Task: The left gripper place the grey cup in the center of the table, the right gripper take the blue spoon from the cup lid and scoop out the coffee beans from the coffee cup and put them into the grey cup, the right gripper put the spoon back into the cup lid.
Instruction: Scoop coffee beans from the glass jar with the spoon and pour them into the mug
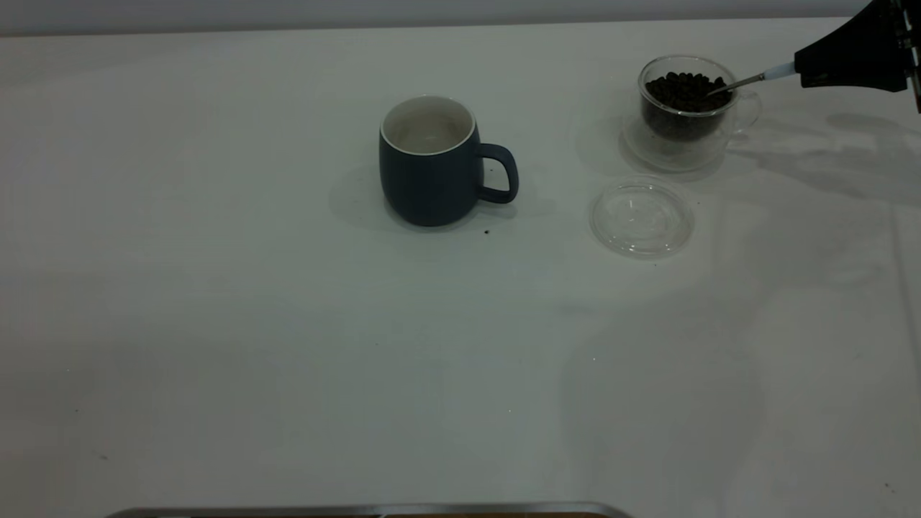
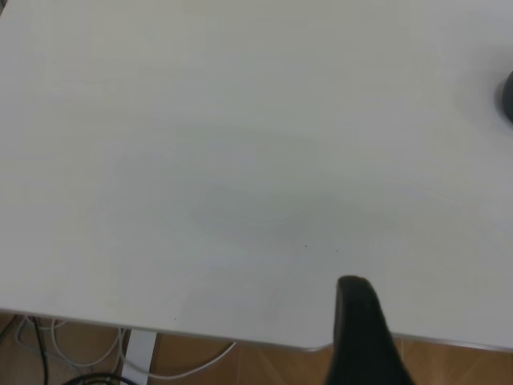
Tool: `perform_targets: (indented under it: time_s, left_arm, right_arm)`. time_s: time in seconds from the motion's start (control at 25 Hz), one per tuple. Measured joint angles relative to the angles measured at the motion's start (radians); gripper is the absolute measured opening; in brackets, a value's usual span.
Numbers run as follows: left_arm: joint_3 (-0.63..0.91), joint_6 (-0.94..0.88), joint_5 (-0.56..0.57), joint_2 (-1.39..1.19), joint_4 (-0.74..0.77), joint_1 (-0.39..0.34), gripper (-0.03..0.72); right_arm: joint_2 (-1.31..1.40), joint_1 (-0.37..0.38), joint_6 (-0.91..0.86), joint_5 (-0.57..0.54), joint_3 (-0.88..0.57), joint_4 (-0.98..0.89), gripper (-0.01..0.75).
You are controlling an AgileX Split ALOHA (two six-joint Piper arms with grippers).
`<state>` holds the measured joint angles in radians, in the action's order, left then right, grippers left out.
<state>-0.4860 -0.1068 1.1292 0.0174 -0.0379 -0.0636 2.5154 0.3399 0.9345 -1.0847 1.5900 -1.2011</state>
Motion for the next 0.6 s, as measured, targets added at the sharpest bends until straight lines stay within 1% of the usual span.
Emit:
perform_targets:
  time_s: [0.6]
  left_arm:
    - [0.0, 0.0, 0.0, 0.0, 0.0, 0.0, 0.514]
  right_arm:
    - [0.0, 0.041, 0.0, -0.068, 0.003, -0.031, 0.106]
